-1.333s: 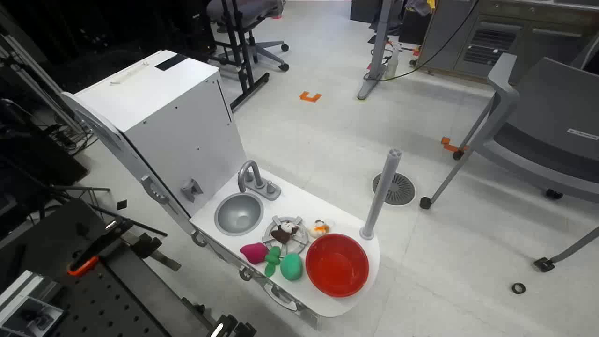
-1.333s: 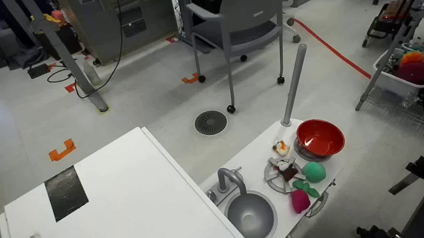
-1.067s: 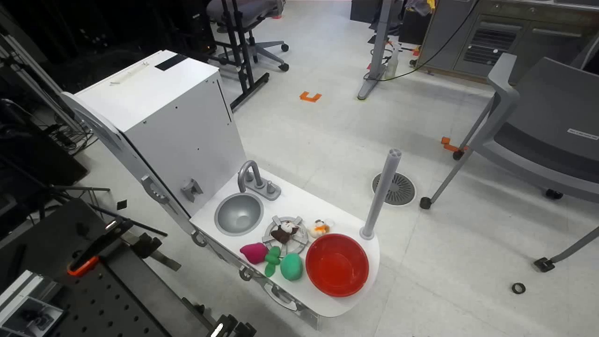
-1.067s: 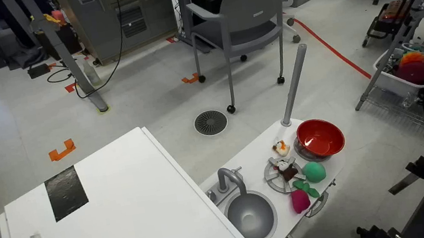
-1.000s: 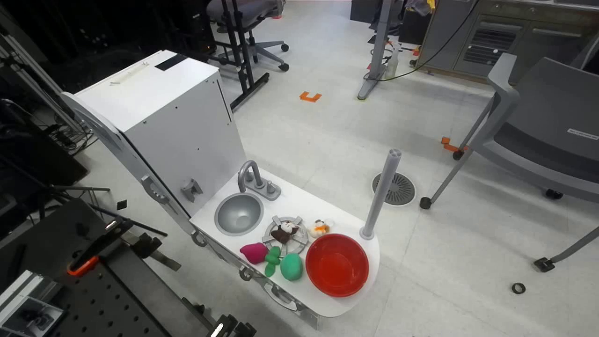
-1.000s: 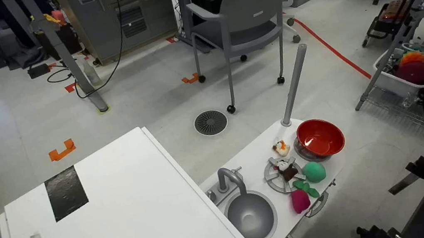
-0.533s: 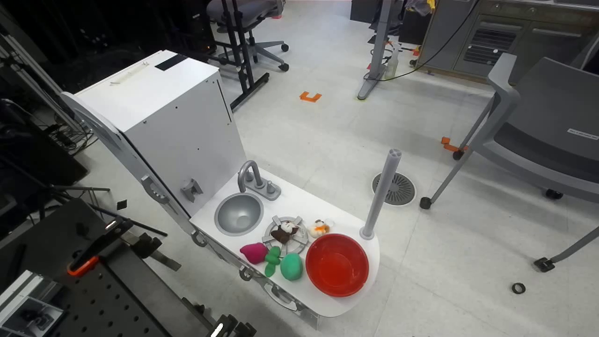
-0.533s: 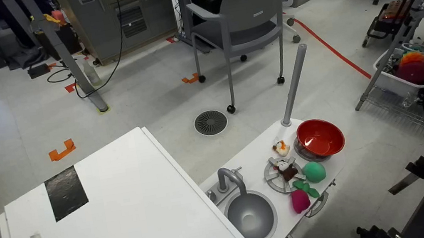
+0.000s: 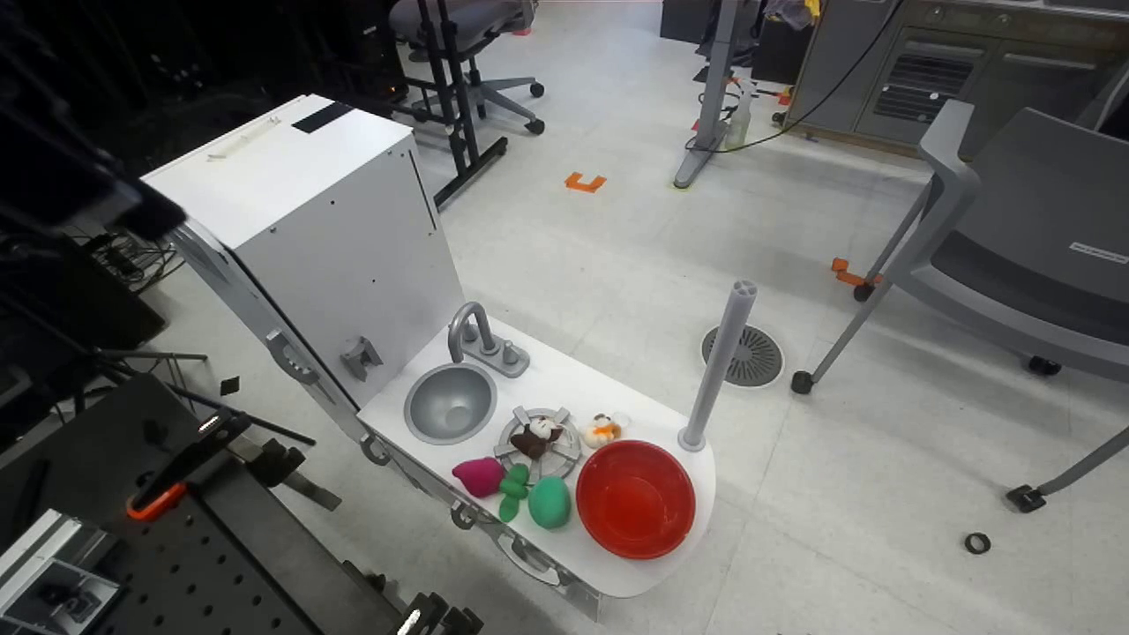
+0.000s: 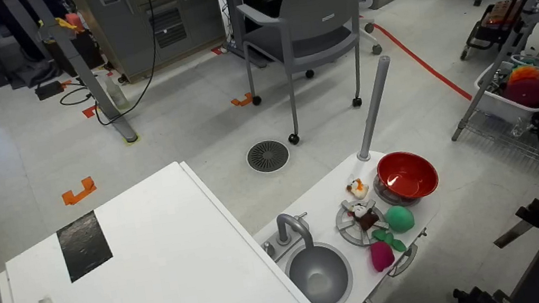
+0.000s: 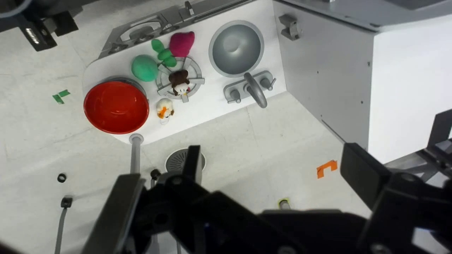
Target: Put the tulip in the red bowl
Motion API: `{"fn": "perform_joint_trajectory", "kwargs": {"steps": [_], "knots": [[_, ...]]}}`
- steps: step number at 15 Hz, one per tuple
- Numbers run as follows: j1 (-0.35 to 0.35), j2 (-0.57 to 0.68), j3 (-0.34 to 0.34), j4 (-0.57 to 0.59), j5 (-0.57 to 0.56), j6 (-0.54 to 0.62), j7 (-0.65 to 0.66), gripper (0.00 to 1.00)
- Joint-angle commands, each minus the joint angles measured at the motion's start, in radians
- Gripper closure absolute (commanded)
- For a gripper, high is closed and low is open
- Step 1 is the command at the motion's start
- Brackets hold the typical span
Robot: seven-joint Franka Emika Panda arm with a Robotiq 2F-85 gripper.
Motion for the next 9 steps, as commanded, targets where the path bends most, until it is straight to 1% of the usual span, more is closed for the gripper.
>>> {"fn": "perform_joint_trajectory", "kwargs": {"steps": [1, 2, 3, 4, 5, 6, 7, 8, 9], "knots": [[0.069, 0.259, -0.056, 0.078, 0.156, 0.224, -0.067, 0.00], [0.097, 0.325, -0.067, 0.097, 0.203, 0.272, -0.106, 0.00], [0.107, 0.393, -0.069, 0.126, 0.233, 0.296, -0.131, 0.00], [0.093, 0.458, -0.052, 0.153, 0.226, 0.303, -0.128, 0.00], [0.068, 0.524, -0.030, 0.180, 0.190, 0.302, -0.106, 0.00], [0.035, 0.590, -0.011, 0.198, 0.103, 0.308, -0.047, 0.00], [0.020, 0.657, -0.014, 0.218, 0.001, 0.315, 0.022, 0.00], [0.023, 0.724, -0.040, 0.227, -0.094, 0.341, 0.078, 0.00], [0.151, 0.791, -0.189, 0.257, -0.177, 0.336, 0.139, 0.00]]}}
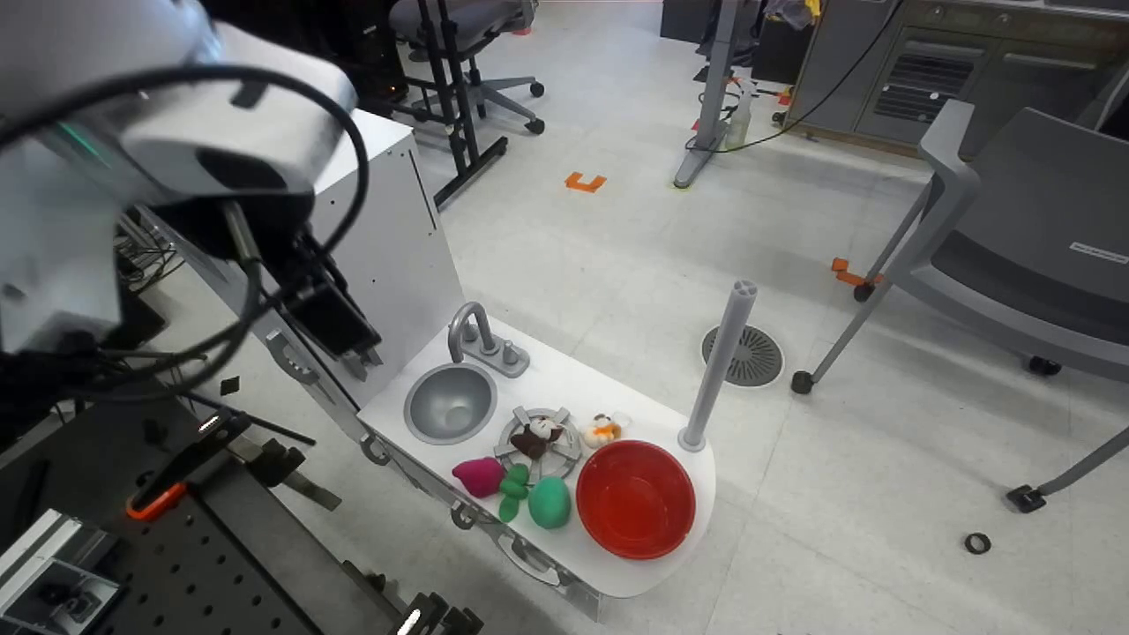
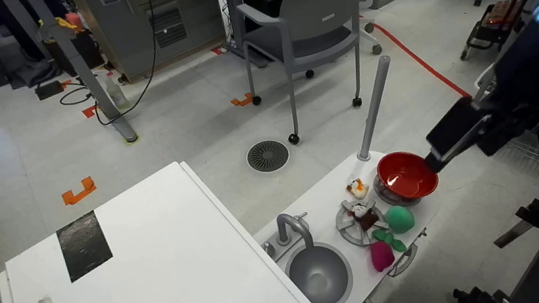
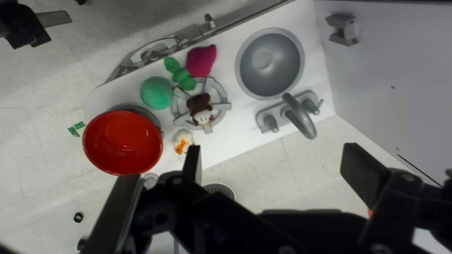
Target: Put the tulip in the red bowl
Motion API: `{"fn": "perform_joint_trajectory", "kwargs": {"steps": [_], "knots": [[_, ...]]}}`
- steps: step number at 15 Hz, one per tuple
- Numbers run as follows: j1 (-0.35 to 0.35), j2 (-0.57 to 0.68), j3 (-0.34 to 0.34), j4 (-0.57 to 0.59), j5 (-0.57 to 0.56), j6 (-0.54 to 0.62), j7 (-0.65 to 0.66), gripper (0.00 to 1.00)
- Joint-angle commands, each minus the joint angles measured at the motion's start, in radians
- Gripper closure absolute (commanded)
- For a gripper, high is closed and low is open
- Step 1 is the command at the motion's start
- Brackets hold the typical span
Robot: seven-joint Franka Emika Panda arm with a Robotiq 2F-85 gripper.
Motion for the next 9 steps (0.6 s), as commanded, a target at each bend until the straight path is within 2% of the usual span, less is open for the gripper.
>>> {"fn": "perform_joint_trajectory", "kwargs": {"steps": [1, 2, 5, 7, 9], "knots": [[0.165, 0.265, -0.228, 0.125, -0.282, 0.035, 0.213, 0.00], [0.187, 0.335, -0.265, 0.173, -0.371, 0.029, 0.303, 0.00], [0.276, 0.539, -0.345, 0.330, -0.393, -0.016, 0.411, 0.00], [0.289, 0.675, -0.337, 0.443, -0.357, -0.048, 0.428, 0.00], [0.260, 0.800, -0.284, 0.566, -0.321, -0.077, 0.430, 0.00]]}}
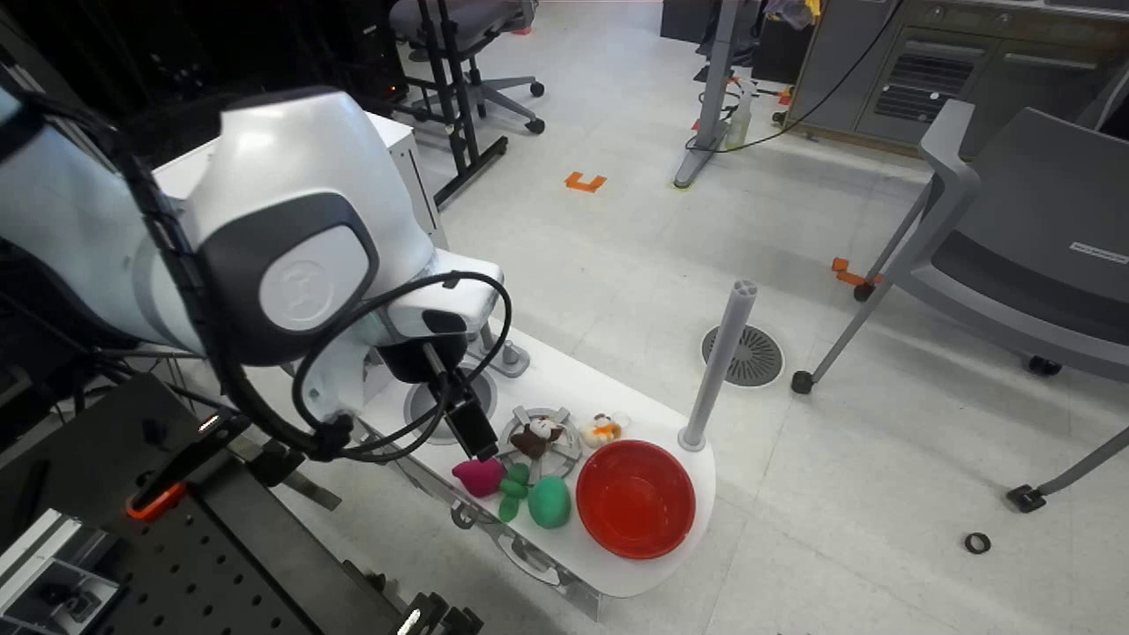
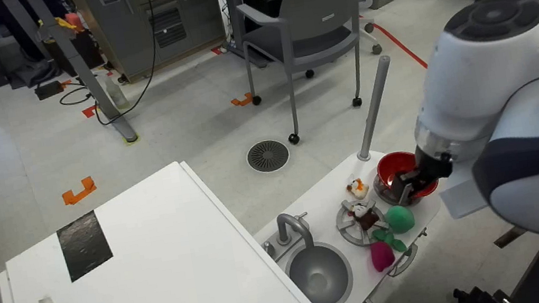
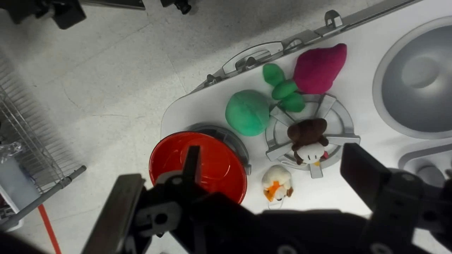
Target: Put the tulip in the red bowl
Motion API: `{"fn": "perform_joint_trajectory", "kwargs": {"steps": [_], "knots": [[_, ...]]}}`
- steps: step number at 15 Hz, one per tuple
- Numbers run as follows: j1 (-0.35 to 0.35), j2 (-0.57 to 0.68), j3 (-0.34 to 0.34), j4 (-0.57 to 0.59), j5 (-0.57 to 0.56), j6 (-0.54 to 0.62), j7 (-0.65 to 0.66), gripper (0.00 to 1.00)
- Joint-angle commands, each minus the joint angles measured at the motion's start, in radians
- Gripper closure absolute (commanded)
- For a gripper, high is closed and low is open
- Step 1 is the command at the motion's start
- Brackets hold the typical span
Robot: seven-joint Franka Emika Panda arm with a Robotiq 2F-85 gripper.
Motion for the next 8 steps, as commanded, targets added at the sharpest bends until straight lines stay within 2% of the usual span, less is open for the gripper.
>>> {"fn": "perform_joint_trajectory", "kwargs": {"steps": [1, 3, 8], "knots": [[-0.022, 0.240, 0.059, 0.254, 0.062, -0.086, 0.021, 0.00], [-0.042, 0.341, 0.102, 0.372, 0.087, -0.157, 0.002, 0.00], [-0.047, 0.579, 0.136, 0.664, 0.114, -0.352, 0.032, 0.00]]}}
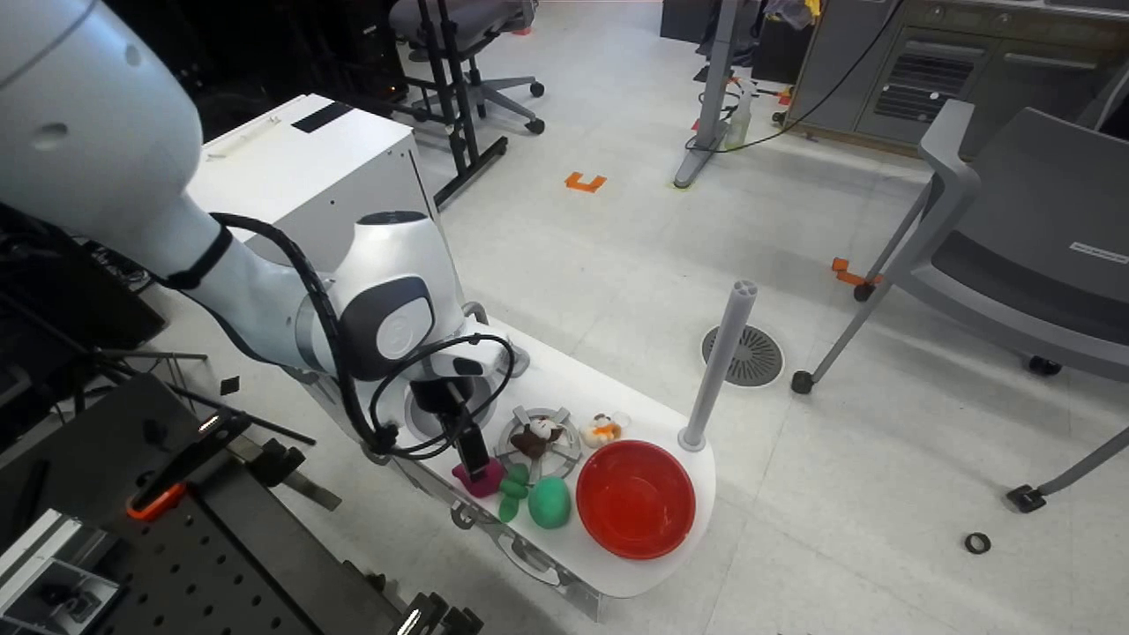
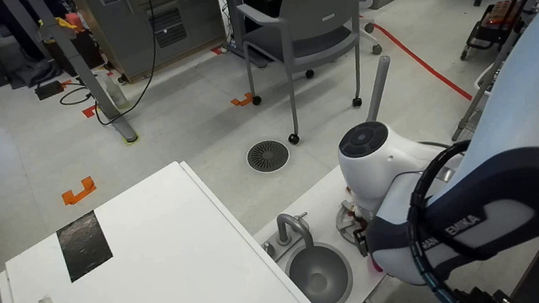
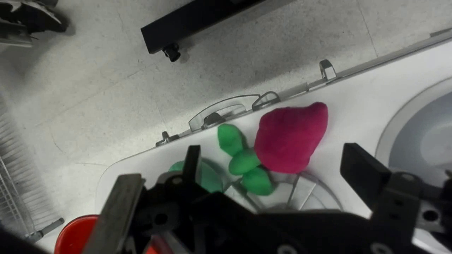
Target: Put the tulip in the red bowl
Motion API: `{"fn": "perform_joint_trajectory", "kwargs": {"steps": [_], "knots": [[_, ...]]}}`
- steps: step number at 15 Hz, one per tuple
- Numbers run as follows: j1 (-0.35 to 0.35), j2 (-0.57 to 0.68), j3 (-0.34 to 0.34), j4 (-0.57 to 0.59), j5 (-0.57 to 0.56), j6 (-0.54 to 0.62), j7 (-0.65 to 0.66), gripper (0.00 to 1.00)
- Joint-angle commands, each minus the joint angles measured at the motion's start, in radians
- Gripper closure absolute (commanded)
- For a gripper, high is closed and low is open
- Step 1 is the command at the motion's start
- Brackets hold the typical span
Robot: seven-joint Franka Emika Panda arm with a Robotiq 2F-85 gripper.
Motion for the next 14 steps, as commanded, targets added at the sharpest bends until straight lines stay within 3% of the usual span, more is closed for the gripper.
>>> {"fn": "perform_joint_trajectory", "kwargs": {"steps": [1, 7, 8, 14], "knots": [[-0.022, 0.171, 0.027, 0.245, 0.015, -0.151, 0.021, 0.00], [-0.013, 0.403, 0.001, 0.559, -0.015, -0.309, 0.092, 0.00], [-0.041, 0.311, 0.037, 0.458, -0.099, -0.306, 0.140, 0.22], [-0.086, 0.316, 0.077, 0.501, -0.248, -0.367, 0.224, 0.66]]}}
